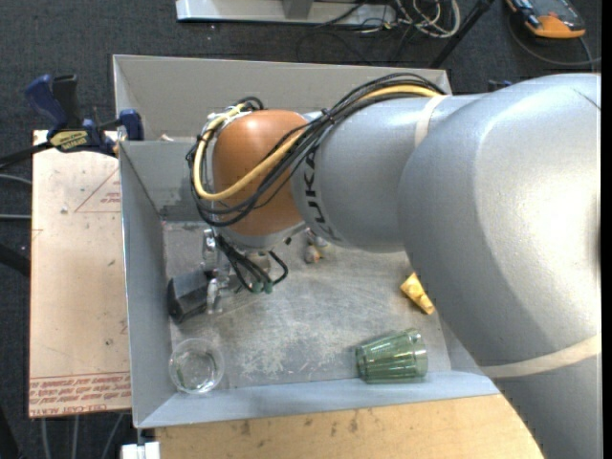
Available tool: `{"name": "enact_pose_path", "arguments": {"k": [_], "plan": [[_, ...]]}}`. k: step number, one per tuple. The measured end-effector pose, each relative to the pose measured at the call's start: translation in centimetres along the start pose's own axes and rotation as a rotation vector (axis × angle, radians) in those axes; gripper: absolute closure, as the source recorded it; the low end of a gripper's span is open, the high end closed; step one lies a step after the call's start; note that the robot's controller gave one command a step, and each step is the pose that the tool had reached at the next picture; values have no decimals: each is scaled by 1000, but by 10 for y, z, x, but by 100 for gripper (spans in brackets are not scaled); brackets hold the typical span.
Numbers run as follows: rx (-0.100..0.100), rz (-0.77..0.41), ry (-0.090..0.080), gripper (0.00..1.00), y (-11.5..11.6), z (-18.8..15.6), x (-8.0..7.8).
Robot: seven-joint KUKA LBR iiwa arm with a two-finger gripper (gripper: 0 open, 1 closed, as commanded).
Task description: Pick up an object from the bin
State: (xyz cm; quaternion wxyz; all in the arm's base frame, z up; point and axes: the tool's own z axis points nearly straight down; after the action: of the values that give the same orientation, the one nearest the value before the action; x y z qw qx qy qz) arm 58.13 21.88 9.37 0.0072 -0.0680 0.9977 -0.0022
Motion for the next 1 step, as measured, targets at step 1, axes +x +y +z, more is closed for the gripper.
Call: {"name": "enact_pose_path", "arguments": {"k": [1], "plan": [[2,-79,-5,100,2,0,-1]]}}
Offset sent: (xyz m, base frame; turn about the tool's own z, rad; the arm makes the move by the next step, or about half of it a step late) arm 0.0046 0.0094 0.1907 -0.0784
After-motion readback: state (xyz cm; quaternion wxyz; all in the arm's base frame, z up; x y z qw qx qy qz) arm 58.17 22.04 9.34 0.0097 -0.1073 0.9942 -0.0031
